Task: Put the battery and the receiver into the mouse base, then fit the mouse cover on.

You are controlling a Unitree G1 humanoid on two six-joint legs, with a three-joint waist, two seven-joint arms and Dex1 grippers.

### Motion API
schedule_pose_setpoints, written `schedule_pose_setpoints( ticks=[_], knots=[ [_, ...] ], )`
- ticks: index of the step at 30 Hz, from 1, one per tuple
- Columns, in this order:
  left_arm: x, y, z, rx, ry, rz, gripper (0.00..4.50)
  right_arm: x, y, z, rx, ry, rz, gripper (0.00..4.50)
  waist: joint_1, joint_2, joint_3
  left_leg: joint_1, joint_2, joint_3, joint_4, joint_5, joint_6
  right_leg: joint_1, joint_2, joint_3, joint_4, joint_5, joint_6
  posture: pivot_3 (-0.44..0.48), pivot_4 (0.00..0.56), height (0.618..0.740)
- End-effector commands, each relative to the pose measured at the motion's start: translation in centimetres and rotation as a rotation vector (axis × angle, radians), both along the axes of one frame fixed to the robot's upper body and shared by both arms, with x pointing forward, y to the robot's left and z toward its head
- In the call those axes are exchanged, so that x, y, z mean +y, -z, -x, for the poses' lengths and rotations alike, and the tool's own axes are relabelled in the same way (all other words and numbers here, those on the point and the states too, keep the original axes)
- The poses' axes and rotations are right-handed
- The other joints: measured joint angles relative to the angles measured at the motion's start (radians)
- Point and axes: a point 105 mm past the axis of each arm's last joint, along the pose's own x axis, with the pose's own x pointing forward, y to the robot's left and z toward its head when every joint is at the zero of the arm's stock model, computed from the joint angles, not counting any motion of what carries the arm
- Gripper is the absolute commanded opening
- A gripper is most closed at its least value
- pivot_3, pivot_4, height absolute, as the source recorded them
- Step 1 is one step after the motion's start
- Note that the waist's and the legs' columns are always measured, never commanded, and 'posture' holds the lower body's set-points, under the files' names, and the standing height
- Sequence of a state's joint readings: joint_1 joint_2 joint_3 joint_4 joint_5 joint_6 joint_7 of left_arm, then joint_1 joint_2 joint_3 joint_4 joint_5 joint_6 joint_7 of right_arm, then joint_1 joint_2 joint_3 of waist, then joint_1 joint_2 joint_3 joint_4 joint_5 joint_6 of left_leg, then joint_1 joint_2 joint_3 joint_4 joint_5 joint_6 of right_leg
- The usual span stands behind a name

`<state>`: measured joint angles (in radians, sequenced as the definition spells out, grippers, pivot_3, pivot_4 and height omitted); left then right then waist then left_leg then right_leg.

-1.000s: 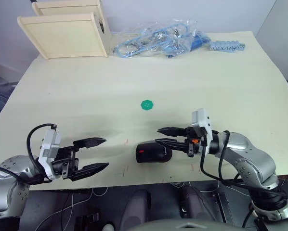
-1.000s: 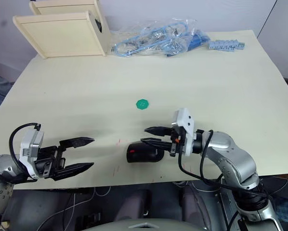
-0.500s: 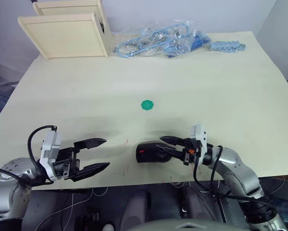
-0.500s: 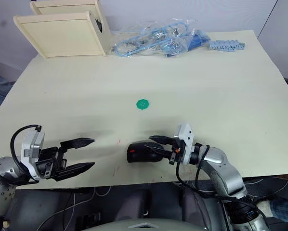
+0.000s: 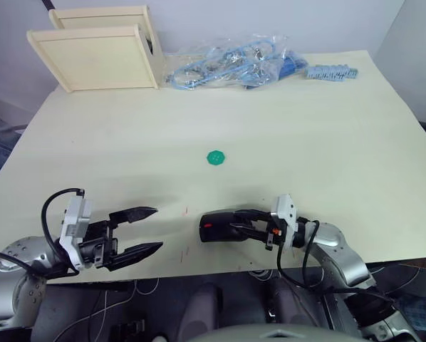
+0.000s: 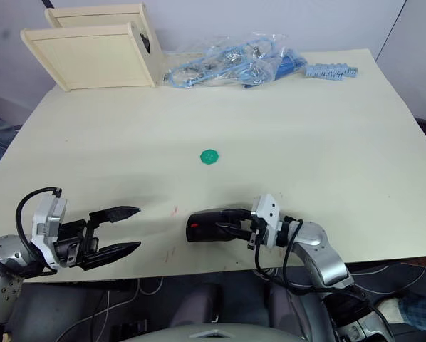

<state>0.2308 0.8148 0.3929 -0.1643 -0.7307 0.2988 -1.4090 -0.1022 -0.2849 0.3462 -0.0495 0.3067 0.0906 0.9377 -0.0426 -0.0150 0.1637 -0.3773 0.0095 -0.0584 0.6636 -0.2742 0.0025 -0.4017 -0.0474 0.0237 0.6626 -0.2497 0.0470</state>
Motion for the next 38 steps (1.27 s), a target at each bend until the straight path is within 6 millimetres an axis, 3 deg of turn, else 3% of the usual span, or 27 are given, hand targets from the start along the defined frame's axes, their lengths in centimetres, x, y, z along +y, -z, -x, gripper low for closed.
schedule_pose_setpoints(
  ticks=[1, 3, 6, 11, 14, 17, 21, 24, 38],
  knots=[
    [-0.2, -0.5, 0.0, -0.039, 0.005, -0.006, 4.50, -0.3, 5.0, 1.3, 0.139, -0.019, 0.149, 1.53, 0.000, 0.000, -0.003, 0.000, 0.000, 0.000, 0.000, 0.000, 0.000, 0.000, 0.000, 0.000, 0.000, 0.000, 0.000, 0.000, 0.150, 0.740],
    [-0.3, -0.4, -0.2, -0.041, -0.001, -0.006, 4.50, -0.4, 3.0, 0.0, 0.124, 0.040, 0.036, 1.53, -0.001, -0.001, -0.004, 0.001, 0.000, 0.000, 0.000, 0.000, 0.000, 0.000, 0.000, 0.000, 0.000, 0.000, 0.000, 0.000, 0.150, 0.740],
    [0.0, -0.4, -0.6, -0.045, -0.056, 0.012, 4.50, -2.5, -1.7, -0.8, -0.001, 0.055, -0.082, 1.53, 0.003, 0.001, -0.002, 0.001, 0.001, 0.000, 0.000, 0.000, 0.000, 0.000, 0.001, 0.001, 0.000, 0.000, 0.000, 0.000, 0.150, 0.740],
    [0.3, -0.2, -0.9, -0.039, -0.118, 0.018, 4.50, -4.9, -4.1, -0.9, -0.042, 0.079, -0.069, 1.53, 0.007, 0.001, -0.001, -0.003, 0.000, 0.000, 0.001, 0.000, 0.000, -0.002, 0.000, 0.000, 0.000, 0.000, 0.000, 0.000, 0.150, 0.740],
    [1.3, 0.1, -0.8, -0.018, -0.209, 0.026, 4.50, -8.5, -5.3, -0.8, -0.078, 0.142, 0.011, 1.91, 0.007, 0.001, -0.001, -0.003, 0.000, -0.001, 0.001, 0.000, 0.000, -0.002, 0.000, 0.000, 0.000, 0.000, 0.000, 0.000, 0.150, 0.740],
    [2.2, 0.5, -0.7, 0.010, -0.298, 0.028, 4.50, -11.4, -5.6, -0.6, -0.071, 0.228, 0.063, 2.58, 0.012, 0.004, 0.002, -0.004, 0.000, -0.001, 0.001, 0.000, 0.000, -0.002, 0.000, 0.000, 0.000, 0.000, 0.000, 0.000, 0.150, 0.740],
    [2.9, 1.6, -0.4, 0.035, -0.450, 0.021, 4.50, -15.0, -5.3, 0.3, -0.063, 0.361, 0.125, 4.48, 0.016, 0.003, 0.002, -0.004, 0.000, 0.000, 0.001, 0.000, 0.000, -0.002, -0.001, 0.000, -0.001, 0.000, 0.000, 0.000, 0.150, 0.740],
    [3.6, 2.2, 0.4, 0.038, -0.531, 0.016, 4.50, -16.8, -5.3, 1.3, -0.052, 0.436, 0.138, 4.48, 0.022, 0.002, 0.002, -0.005, 0.000, 0.001, 0.001, 0.000, 0.000, -0.002, -0.001, 0.001, -0.002, 0.000, 0.001, 0.000, 0.150, 0.740],
    [4.7, 2.8, 0.4, 0.051, -0.627, -0.013, 4.50, -19.2, -4.0, 3.1, -0.024, 0.513, 0.152, 4.48, 0.028, 0.001, 0.001, -0.004, 0.000, 0.009, 0.001, 0.000, 0.000, -0.002, -0.001, 0.003, -0.002, -0.001, 0.001, 0.000, 0.150, 0.740]
  ],
)
